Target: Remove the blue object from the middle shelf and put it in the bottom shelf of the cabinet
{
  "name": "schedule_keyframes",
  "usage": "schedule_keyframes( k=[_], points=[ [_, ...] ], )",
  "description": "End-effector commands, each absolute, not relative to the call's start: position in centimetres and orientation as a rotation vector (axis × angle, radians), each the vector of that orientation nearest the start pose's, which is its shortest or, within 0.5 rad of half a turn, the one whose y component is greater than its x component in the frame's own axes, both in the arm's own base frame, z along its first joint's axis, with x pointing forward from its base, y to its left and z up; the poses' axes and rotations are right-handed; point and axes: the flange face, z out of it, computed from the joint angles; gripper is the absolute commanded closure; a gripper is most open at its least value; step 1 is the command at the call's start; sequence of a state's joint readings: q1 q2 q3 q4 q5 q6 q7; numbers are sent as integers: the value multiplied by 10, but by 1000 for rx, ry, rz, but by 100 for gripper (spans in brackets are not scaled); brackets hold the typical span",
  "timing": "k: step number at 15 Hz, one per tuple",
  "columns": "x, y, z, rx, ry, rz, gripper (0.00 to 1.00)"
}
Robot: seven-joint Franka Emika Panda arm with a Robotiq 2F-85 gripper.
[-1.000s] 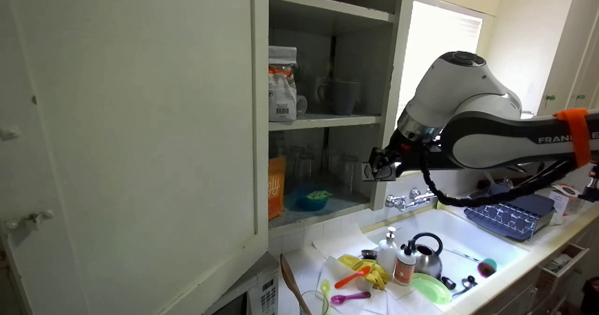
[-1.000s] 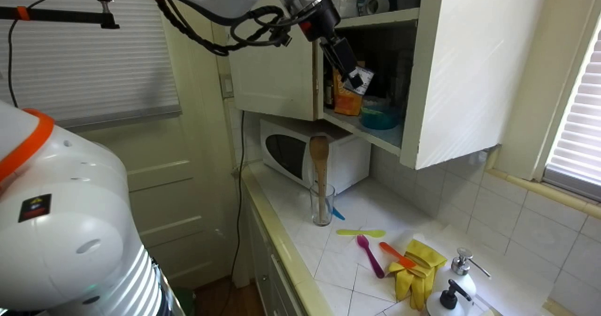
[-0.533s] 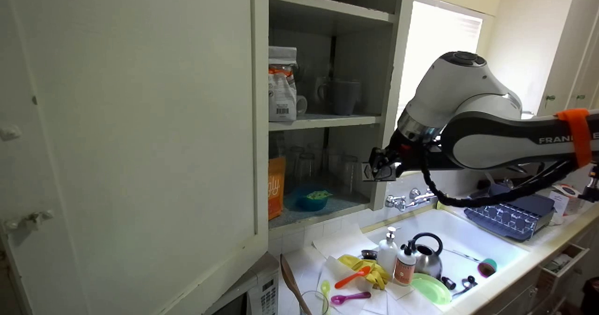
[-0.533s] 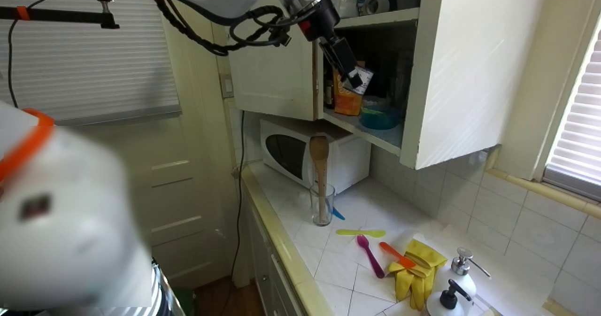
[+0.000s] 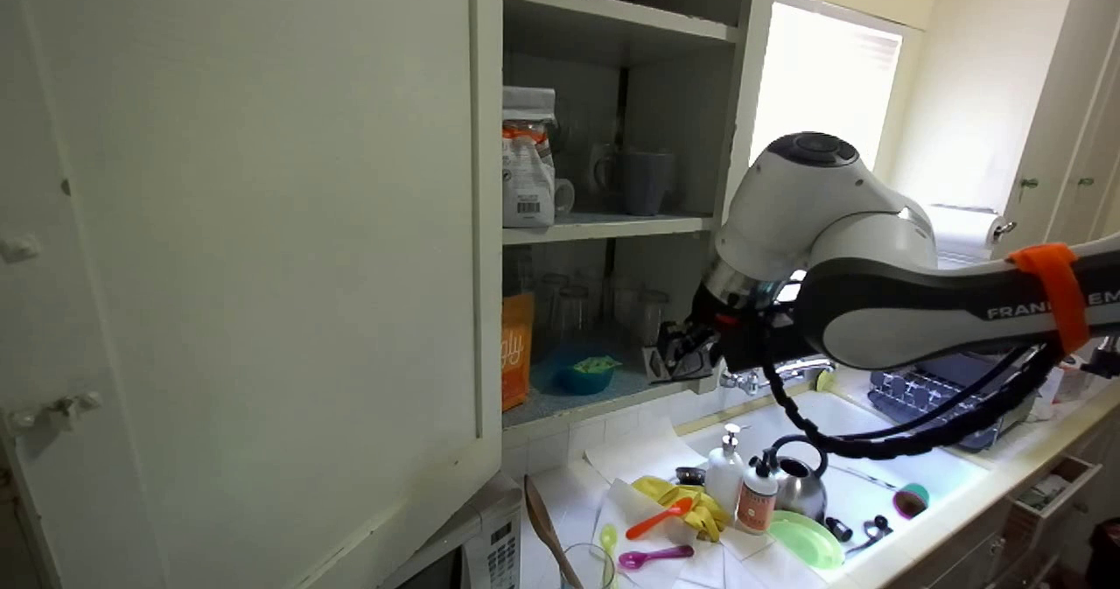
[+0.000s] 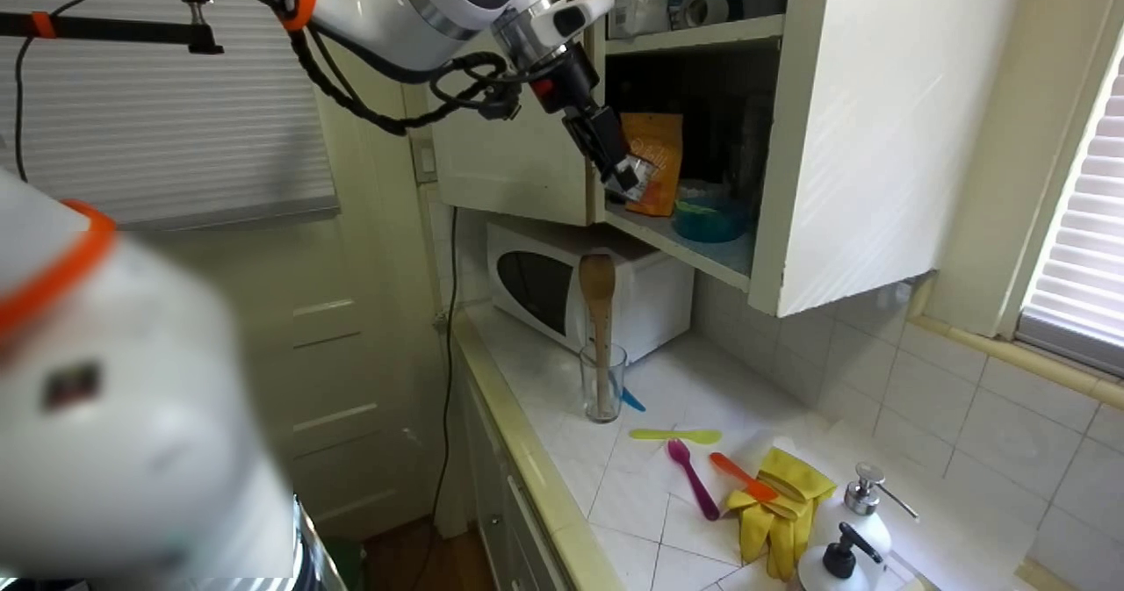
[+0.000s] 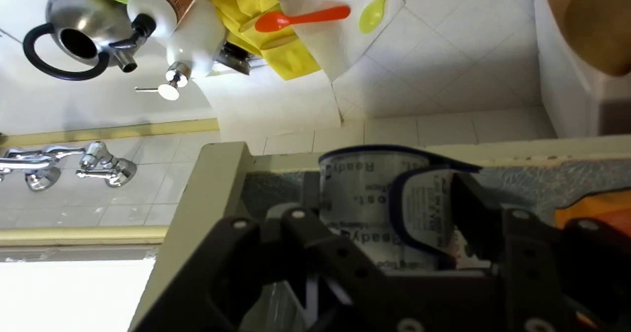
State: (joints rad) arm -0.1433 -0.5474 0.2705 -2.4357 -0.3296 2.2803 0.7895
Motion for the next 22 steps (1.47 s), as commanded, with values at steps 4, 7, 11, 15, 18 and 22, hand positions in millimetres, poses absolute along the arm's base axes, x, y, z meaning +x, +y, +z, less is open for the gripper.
schedule_keyframes(
  k=[4,7,11,15,18,22],
  points=[
    [447,84,478,-3283,658,-754,58],
    [443,81,476,-3307,633,-735,33],
    [452,82,467,-3330,593,-725,33],
    [452,82,468,-3329,591,-729,58],
    [461,86,440,-3357,536,-681,58],
    [460,79,382,-3367,509,-559,58]
  ],
)
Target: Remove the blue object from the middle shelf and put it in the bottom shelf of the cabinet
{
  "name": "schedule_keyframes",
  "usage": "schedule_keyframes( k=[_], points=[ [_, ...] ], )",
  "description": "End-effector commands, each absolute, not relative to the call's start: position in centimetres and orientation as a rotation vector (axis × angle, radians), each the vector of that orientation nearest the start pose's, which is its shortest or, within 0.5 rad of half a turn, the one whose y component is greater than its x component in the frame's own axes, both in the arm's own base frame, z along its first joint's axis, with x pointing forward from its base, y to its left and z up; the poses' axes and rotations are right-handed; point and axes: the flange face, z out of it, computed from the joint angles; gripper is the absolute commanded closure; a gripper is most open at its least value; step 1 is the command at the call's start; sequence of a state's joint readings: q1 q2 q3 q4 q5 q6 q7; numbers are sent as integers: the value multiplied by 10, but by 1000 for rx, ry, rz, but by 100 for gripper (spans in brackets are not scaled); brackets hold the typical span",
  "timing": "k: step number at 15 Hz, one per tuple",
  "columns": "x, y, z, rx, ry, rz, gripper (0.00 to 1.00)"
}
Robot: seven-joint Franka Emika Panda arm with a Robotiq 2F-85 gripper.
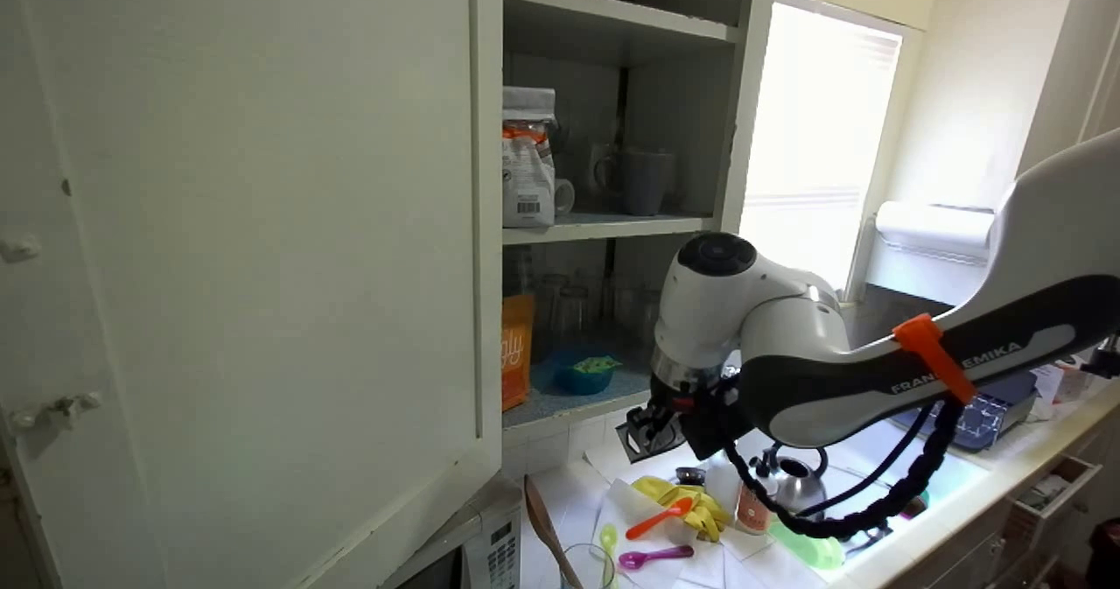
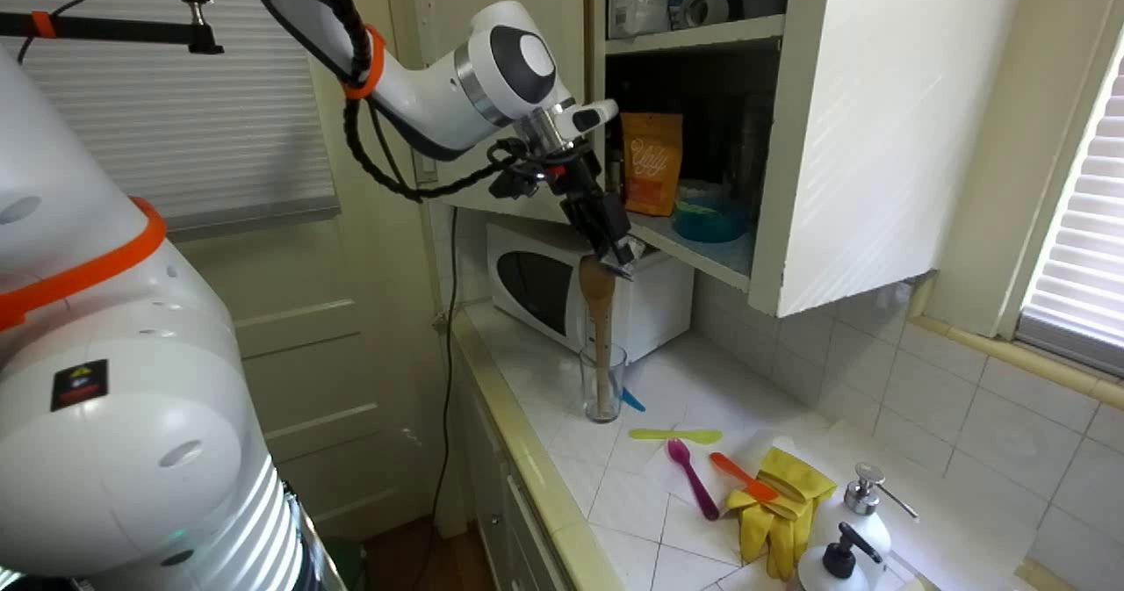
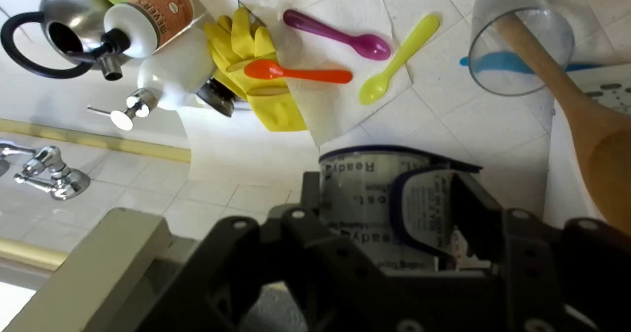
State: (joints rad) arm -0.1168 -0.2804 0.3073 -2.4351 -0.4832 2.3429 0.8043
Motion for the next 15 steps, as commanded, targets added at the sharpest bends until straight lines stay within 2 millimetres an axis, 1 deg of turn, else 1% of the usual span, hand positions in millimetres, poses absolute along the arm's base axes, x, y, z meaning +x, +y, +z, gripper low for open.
schedule_keyframes(
  k=[1,4,7,9,10,11,13,15],
  points=[
    [461,73,367,-3361,519,-544,58],
    [459,54,334,-3348,545,-553,58],
    [458,33,308,-3343,531,-650,58],
    [456,16,301,-3336,544,-745,58],
    [461,27,311,-3360,521,-673,58],
    [460,21,307,-3360,534,-674,33],
    [462,21,308,-3360,529,-674,33],
    [462,26,309,-3358,515,-681,33]
  ],
)
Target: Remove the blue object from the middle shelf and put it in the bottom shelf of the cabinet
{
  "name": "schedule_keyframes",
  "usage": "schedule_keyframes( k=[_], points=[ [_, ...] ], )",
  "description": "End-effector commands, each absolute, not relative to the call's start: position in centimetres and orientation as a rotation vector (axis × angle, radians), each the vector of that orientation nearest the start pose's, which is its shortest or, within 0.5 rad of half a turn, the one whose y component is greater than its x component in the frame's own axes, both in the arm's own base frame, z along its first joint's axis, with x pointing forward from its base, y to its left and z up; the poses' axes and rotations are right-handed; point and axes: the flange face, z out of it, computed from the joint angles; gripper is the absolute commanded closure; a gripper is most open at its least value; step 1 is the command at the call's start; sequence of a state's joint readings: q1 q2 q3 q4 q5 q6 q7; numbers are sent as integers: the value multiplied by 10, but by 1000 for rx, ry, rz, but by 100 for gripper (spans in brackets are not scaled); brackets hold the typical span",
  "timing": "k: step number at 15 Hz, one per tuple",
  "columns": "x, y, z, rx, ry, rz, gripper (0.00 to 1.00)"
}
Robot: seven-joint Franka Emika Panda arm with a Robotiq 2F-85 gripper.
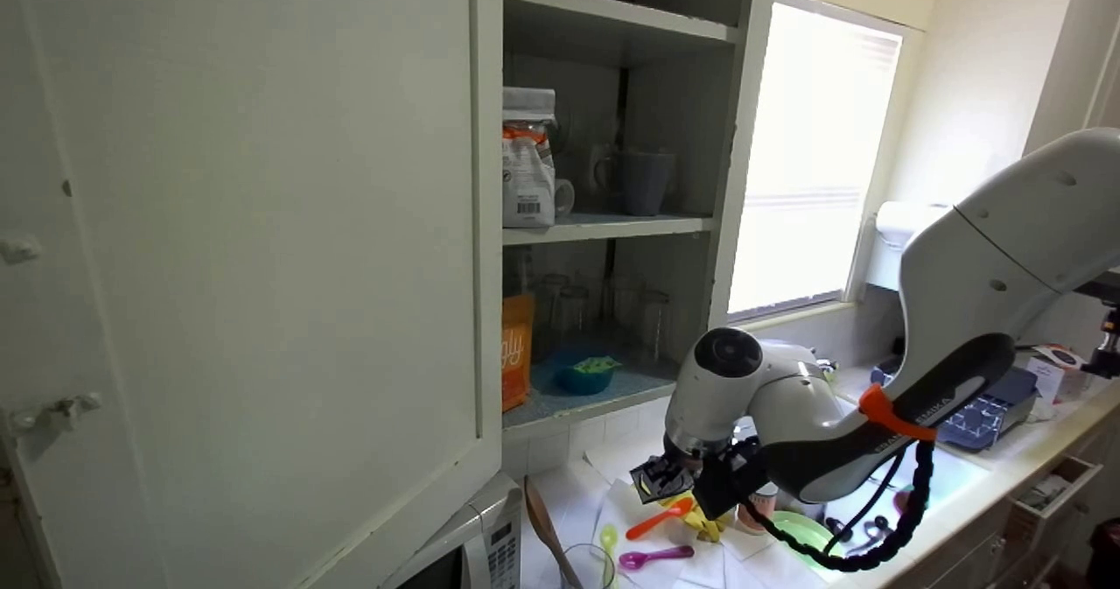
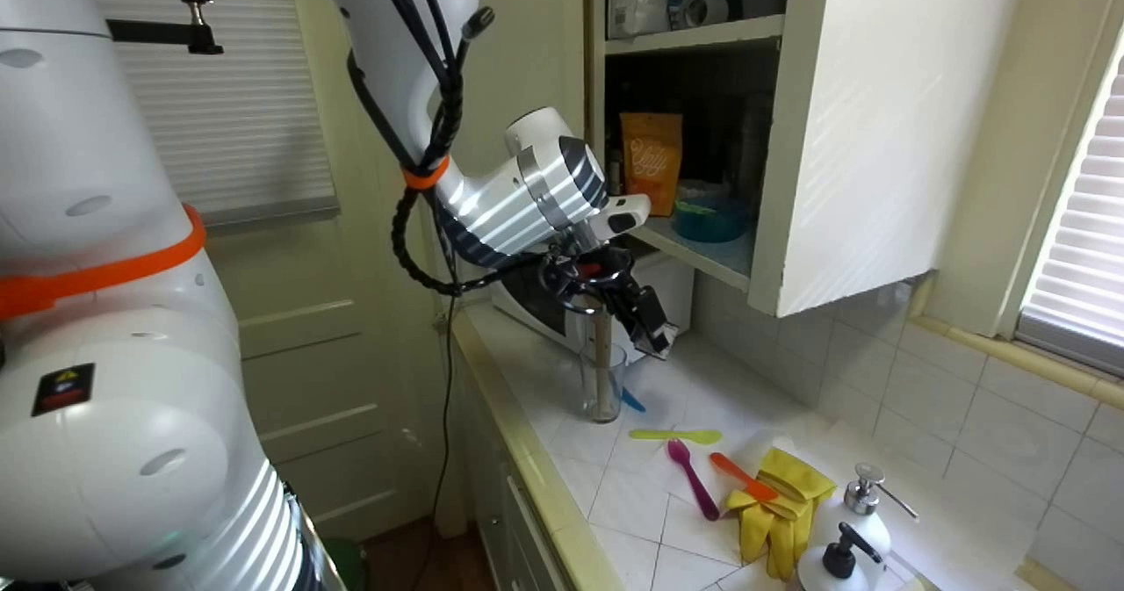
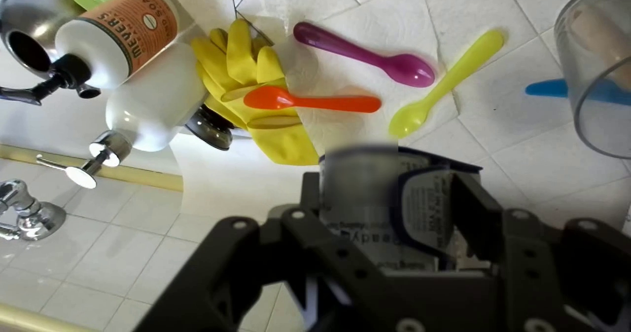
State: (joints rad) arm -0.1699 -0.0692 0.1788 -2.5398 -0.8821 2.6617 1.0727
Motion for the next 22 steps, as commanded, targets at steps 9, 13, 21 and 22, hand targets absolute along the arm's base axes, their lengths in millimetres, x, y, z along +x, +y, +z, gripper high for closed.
schedule_keyframes(
  k=[9,13,21,22],
  points=[
    [443,-9,249,-3367,470,-739,58],
    [436,-33,225,-3356,437,-810,58],
    [421,-72,158,-3378,397,-748,58],
    [421,-75,150,-3385,384,-743,58]
  ],
)
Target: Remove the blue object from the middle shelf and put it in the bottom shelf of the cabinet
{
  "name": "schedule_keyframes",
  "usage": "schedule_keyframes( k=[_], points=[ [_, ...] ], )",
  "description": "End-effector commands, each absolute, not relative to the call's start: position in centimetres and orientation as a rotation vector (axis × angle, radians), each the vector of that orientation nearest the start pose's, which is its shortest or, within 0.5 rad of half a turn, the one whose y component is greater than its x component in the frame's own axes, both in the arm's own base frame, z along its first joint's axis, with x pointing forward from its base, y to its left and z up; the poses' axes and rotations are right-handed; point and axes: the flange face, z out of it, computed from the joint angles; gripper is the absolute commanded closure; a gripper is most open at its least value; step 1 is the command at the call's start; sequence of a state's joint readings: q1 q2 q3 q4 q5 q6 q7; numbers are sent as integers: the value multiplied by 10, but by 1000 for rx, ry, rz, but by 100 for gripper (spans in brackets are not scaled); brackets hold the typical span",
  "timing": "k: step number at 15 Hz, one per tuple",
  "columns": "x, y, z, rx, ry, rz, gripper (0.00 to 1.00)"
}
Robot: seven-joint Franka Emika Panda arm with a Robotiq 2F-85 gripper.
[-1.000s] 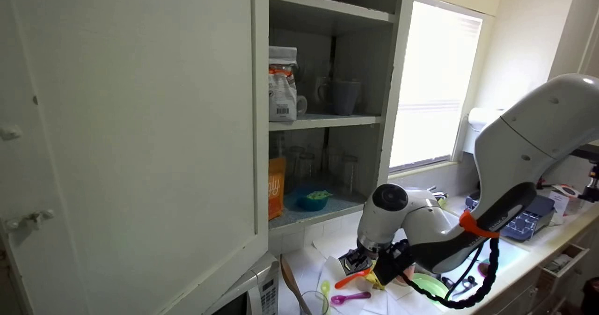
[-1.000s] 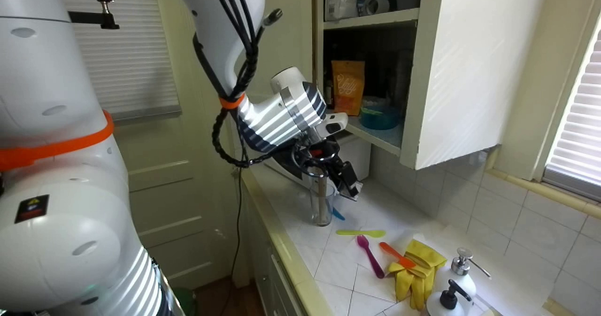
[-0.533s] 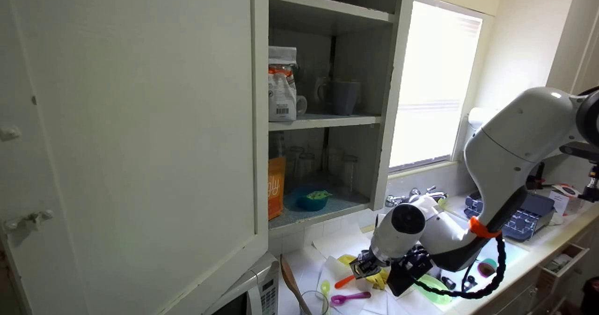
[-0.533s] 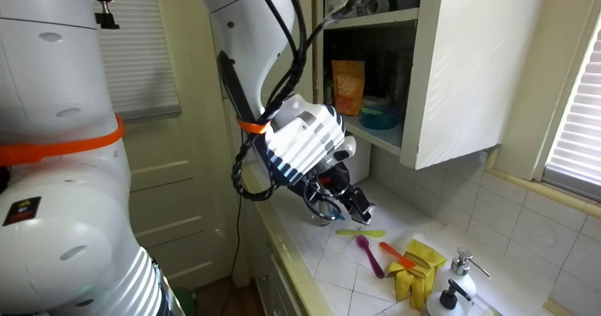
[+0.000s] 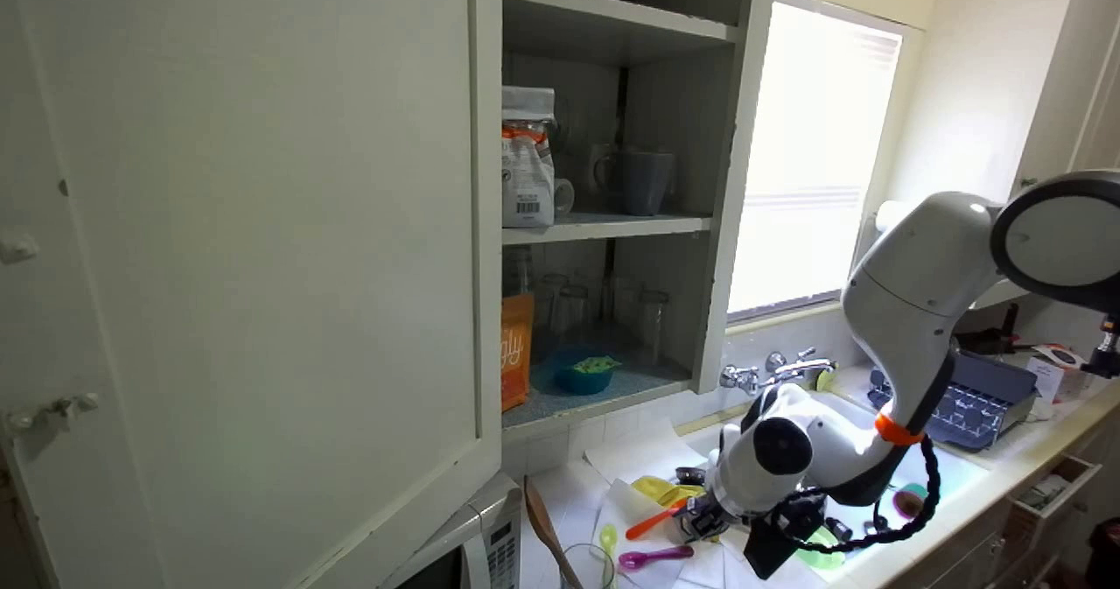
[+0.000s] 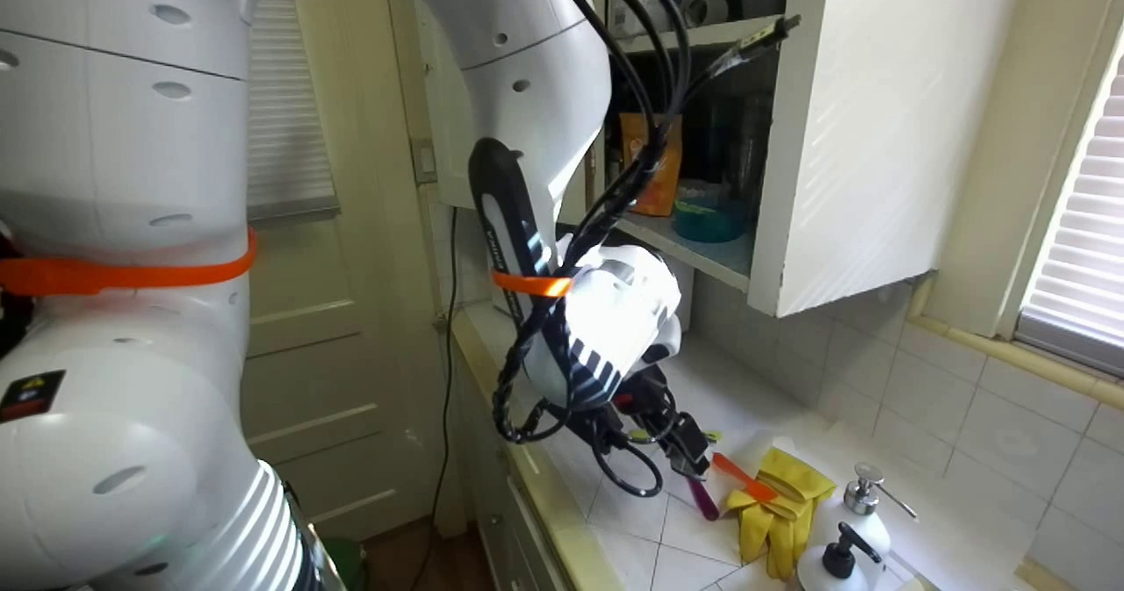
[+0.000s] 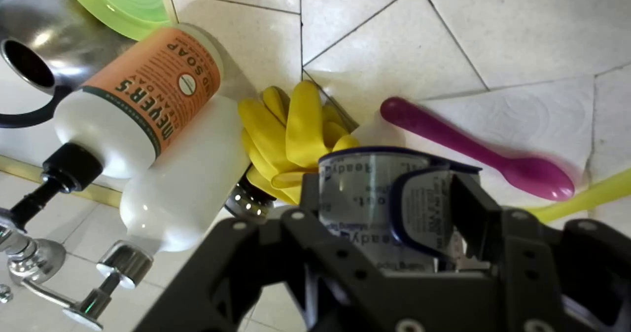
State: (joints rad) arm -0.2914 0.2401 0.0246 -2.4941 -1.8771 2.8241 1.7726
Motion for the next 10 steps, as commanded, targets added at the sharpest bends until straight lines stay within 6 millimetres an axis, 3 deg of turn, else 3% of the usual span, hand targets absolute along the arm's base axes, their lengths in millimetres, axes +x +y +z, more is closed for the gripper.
schedule_keyframes(
  k=[1,8,9,10],
  points=[
    [421,-78,142,-3393,372,-733,58],
    [422,-96,105,-3407,342,-689,58],
    [423,-97,102,-3408,339,-688,17],
    [423,-98,100,-3409,328,-689,8]
  ],
)
